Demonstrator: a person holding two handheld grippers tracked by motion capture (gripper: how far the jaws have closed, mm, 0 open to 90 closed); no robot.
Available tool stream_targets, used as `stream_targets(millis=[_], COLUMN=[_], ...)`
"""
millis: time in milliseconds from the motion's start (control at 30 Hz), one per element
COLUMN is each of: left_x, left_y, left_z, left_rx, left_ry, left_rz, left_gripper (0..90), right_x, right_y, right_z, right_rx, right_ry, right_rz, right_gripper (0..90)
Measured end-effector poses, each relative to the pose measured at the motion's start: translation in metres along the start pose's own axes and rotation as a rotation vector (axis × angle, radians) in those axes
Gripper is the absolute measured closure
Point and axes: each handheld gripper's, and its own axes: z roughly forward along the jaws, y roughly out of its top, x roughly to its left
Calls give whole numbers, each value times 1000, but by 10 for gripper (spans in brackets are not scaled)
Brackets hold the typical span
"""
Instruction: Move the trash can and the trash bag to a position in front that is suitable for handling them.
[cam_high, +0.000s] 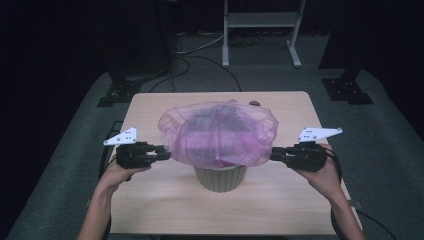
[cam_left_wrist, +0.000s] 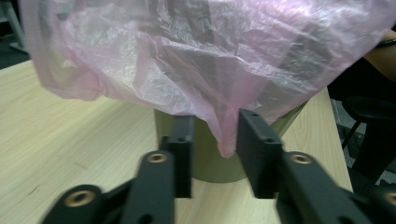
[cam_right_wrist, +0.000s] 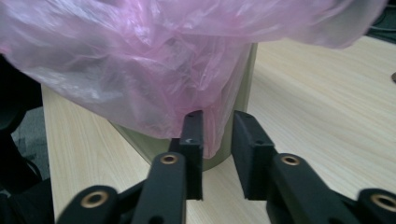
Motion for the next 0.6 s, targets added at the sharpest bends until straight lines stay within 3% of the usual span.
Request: stream_targets(millis=[300,467,600], left_x=[-9,-12,-10], left_y=[13,21,24], left_z=[-19,-23,-33], left_rx=[-15,-19,-35], left_ry=[16,44,64], left_rz=[25,45,38], left_gripper=[575,519,484], right_x=[8,19,32], right_y=[4,12,21], right_z=[-33,-38,-33], right_rx=[-72,-105,-97], right_ry=[6,33,42], right_rz=[-18,-54,-103], right_gripper=[616,588,564])
